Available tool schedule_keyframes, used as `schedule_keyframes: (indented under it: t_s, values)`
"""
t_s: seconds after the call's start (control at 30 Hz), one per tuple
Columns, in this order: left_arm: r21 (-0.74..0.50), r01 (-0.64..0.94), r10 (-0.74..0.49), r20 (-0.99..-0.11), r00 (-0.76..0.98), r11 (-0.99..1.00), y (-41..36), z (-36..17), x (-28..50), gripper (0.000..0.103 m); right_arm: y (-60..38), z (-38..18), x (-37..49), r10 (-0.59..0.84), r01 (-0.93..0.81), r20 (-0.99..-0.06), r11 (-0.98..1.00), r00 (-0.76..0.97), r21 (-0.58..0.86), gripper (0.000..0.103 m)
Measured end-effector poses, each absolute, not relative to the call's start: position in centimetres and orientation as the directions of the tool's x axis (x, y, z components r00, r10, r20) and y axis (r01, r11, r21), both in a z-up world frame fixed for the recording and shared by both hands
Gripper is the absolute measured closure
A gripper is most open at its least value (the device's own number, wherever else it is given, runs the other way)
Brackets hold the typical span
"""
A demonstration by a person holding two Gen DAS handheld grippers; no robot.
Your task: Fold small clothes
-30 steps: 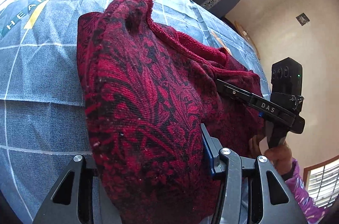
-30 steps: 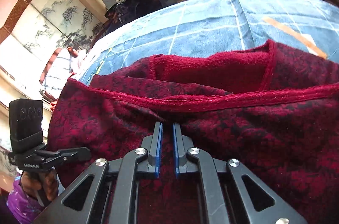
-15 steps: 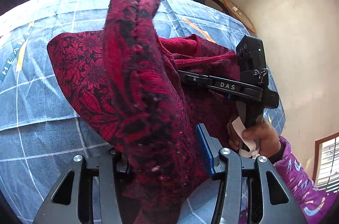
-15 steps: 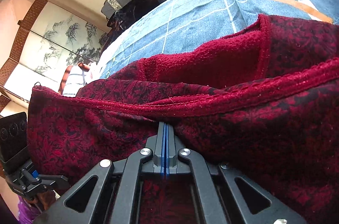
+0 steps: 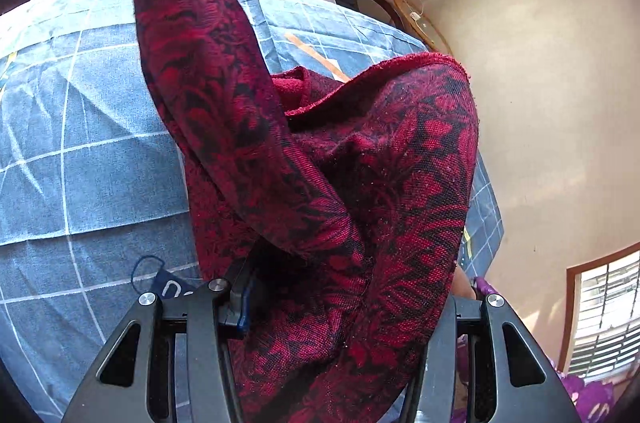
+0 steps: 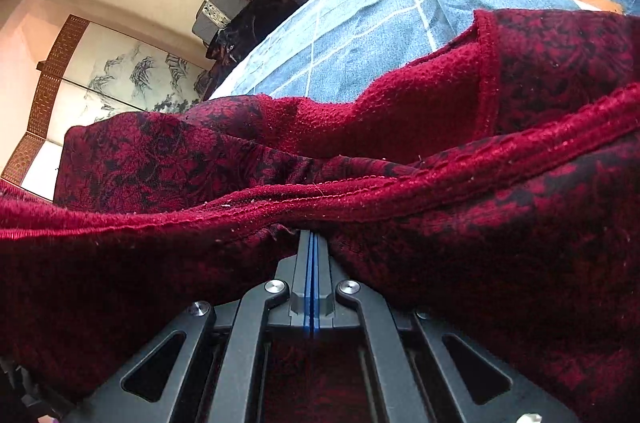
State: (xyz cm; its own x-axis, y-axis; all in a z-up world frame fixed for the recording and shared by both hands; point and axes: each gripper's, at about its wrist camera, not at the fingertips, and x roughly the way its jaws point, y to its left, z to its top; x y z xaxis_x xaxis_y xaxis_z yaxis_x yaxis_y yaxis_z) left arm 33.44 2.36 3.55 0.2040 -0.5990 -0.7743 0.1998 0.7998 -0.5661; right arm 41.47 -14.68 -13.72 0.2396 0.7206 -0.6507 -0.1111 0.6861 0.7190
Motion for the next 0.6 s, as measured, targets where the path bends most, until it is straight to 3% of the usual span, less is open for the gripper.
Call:
schedule_keyframes:
  t_s: [0.2, 0.3, 0.4, 0.6]
  values:
    - [-0.609, 0.117, -0.617, -0.75, 0.237, 0.785, 5.5, 3.2, 32.4, 0.053, -16.1, -13.4, 40.9, 0.744, -0.096, -0.62, 0.656, 0.248, 0.749, 0.1]
    - [-0.628, 0.09, -0.628, -0.737, 0.252, 0.773, 7.5, 3.2, 30.8, 0.053, -16.6, -13.0, 40.3, 0.753, -0.084, -0.605, 0.642, 0.258, 0.762, 0.092]
    - [-0.658, 0.079, -0.653, -0.715, 0.249, 0.749, 7.4, 3.2, 30.5, 0.053, -17.4, -12.1, 39.1, 0.77, -0.083, -0.575, 0.615, 0.276, 0.784, 0.075]
    - [-0.711, 0.093, -0.709, -0.665, 0.233, 0.697, 6.2, 2.2, 30.7, 0.053, -19.0, -10.6, 37.1, 0.799, -0.104, -0.53, 0.575, 0.286, 0.811, 0.073]
